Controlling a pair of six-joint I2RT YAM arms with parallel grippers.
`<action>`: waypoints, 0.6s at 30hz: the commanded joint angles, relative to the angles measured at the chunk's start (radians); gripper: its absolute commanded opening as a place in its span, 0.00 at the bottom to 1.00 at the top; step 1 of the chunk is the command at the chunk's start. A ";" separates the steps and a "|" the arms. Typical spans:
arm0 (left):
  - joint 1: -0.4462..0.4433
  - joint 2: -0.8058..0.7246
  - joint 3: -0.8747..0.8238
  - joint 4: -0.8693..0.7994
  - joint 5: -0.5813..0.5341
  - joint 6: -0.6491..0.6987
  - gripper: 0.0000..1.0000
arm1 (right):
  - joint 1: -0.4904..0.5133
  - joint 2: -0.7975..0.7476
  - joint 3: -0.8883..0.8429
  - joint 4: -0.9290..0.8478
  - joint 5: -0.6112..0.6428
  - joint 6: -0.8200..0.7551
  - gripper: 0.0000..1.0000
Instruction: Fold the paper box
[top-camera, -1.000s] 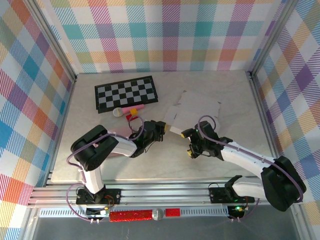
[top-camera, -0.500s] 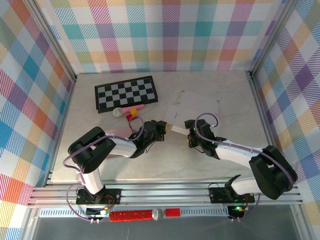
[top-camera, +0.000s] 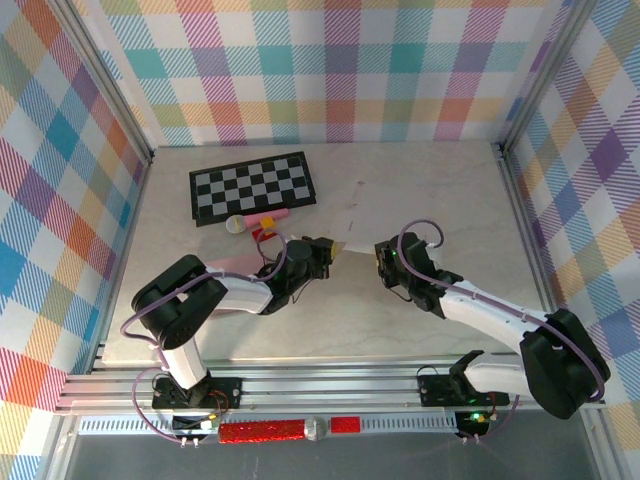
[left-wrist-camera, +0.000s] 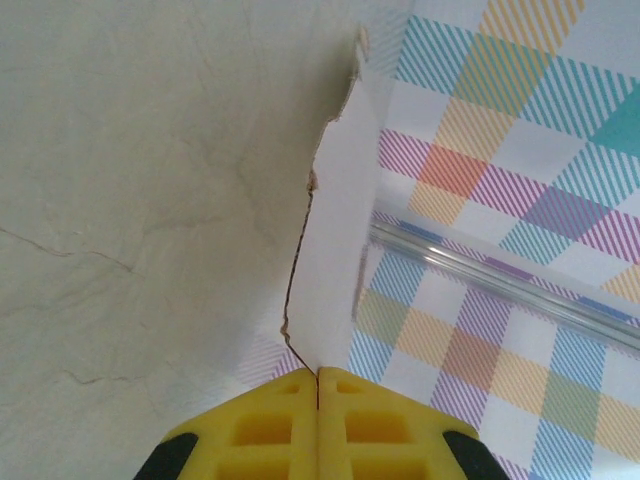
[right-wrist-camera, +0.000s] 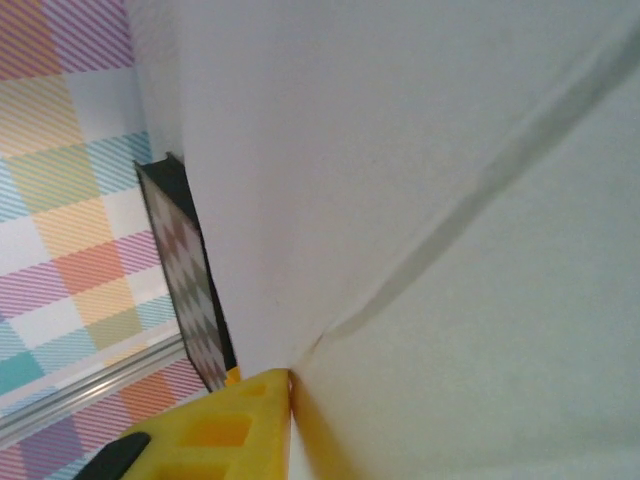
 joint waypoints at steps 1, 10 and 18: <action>-0.012 -0.023 0.026 -0.009 0.012 -0.013 0.00 | -0.018 -0.009 0.034 -0.035 0.013 -0.001 0.12; 0.010 -0.208 0.041 -0.256 0.120 0.126 0.41 | -0.102 -0.022 0.207 -0.212 -0.058 -0.098 0.00; 0.078 -0.393 0.276 -0.903 0.250 0.794 0.58 | -0.243 0.023 0.527 -0.550 -0.257 -0.221 0.00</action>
